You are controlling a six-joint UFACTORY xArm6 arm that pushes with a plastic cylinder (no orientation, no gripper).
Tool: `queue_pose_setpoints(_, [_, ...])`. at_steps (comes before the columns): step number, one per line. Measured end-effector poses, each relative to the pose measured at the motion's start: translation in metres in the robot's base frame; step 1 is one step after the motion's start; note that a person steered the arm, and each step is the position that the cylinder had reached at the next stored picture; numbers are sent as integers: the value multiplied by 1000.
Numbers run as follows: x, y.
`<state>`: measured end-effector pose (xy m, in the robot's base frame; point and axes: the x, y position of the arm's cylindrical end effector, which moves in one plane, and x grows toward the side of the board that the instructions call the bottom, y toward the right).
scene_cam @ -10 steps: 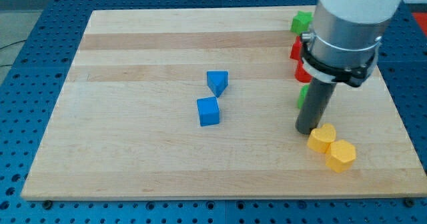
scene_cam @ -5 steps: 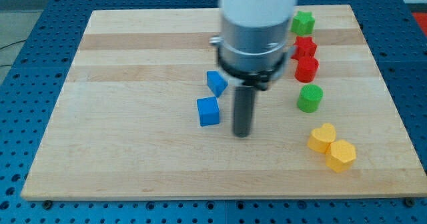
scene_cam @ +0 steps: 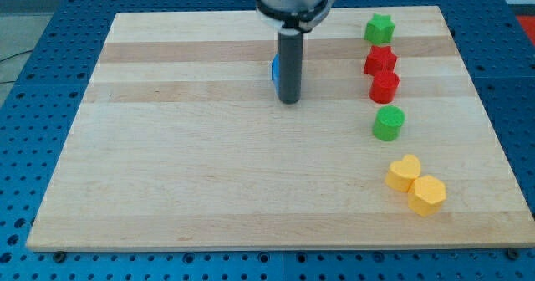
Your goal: Move the blue blocks towards the top center of the board
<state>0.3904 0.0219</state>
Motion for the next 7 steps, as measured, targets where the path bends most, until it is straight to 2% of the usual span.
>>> queue_pose_setpoints(1, [-30,7])
queue_pose_setpoints(2, [-53,54])
queue_pose_setpoints(3, [-91,24])
queue_pose_setpoints(4, [-54,8])
queue_pose_setpoints(5, [-38,-21])
queue_pose_setpoints(6, [-77,21])
queue_pose_setpoints(7, [-107,13])
